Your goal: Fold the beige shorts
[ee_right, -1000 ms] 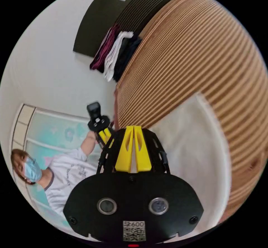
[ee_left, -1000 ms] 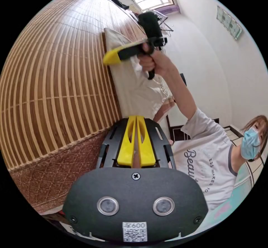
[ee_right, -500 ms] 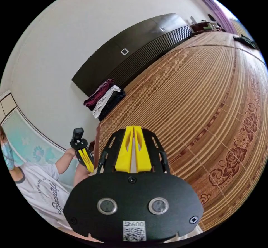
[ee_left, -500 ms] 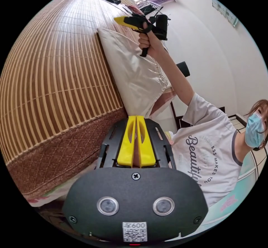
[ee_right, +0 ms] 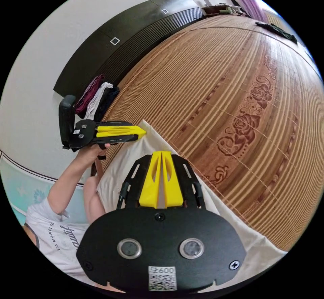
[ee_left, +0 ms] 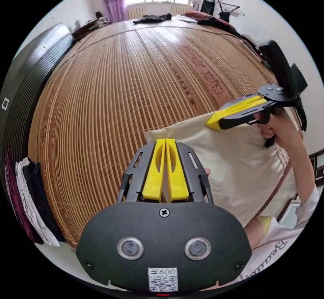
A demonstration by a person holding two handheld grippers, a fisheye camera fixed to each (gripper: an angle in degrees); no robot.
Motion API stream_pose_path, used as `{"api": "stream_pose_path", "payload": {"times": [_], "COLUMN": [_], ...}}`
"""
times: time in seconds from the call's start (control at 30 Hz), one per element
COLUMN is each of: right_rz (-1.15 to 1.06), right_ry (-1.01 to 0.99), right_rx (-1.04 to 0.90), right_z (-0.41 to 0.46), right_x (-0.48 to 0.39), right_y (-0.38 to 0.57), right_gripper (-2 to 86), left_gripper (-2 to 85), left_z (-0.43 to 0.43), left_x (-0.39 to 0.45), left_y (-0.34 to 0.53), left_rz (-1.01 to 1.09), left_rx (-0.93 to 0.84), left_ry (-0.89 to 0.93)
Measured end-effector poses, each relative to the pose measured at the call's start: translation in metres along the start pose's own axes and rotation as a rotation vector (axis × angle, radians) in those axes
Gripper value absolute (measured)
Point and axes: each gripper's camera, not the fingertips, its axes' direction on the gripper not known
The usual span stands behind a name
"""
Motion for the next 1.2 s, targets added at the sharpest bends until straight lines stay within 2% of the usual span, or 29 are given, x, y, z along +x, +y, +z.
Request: {"api": "stream_pose_path", "payload": {"times": [0.13, 0.23, 0.3, 0.33, 0.43, 0.57, 0.67, 0.77, 0.9, 1.03, 1.13, 1.2], "right_rz": [0.081, 0.13, 0.105, 0.082, -0.032, -0.161, -0.221, -0.245, -0.216, -0.201, -0.16, -0.164], "right_ry": [0.052, 0.091, 0.3, 0.307, 0.138, 0.005, -0.106, -0.163, -0.322, -0.356, -0.382, -0.362], "right_rx": [-0.026, -0.004, 0.026, 0.048, 0.129, 0.022, -0.066, -0.112, -0.134, -0.153, -0.159, -0.265], "right_z": [-0.063, -0.113, -0.144, -0.151, -0.169, -0.116, -0.051, 0.004, 0.06, 0.099, 0.124, 0.149], "right_x": [0.043, 0.06, 0.032, 0.019, -0.052, -0.157, -0.222, -0.273, -0.319, -0.352, -0.361, -0.358], "right_y": [0.027, 0.056, 0.075, 0.08, 0.102, 0.102, 0.087, 0.068, 0.034, 0.008, -0.016, -0.032], "right_gripper": [-0.9, -0.9, -0.9, -0.9, -0.9, -0.9, -0.9, -0.9, -0.9, -0.8, -0.8, -0.9], "left_gripper": [0.5, 0.5, 0.5, 0.5, 0.4, 0.4, 0.4, 0.3, 0.2, 0.2, 0.2, 0.1], "left_z": [0.006, 0.008, 0.005, 0.004, -0.017, -0.074, -0.079, -0.074, -0.076, -0.088, -0.083, -0.082], "left_x": [-0.007, 0.007, 0.018, 0.022, 0.032, 0.069, 0.1, 0.093, 0.057, 0.035, 0.033, 0.045], "left_y": [0.005, 0.013, 0.02, 0.022, 0.028, 0.053, 0.063, 0.086, 0.14, 0.184, 0.204, 0.215], "left_rz": [-0.043, -0.015, -0.019, -0.009, 0.006, -0.021, 0.048, 0.036, -0.038, -0.089, -0.1, -0.06], "left_rx": [0.012, 0.05, 0.089, 0.101, 0.119, 0.257, 0.162, 0.068, 0.005, 0.012, -0.018, -0.051], "left_ry": [0.064, 0.027, 0.002, -0.006, -0.001, 0.292, 0.465, 0.599, 0.671, 0.685, 0.777, 0.704]}}
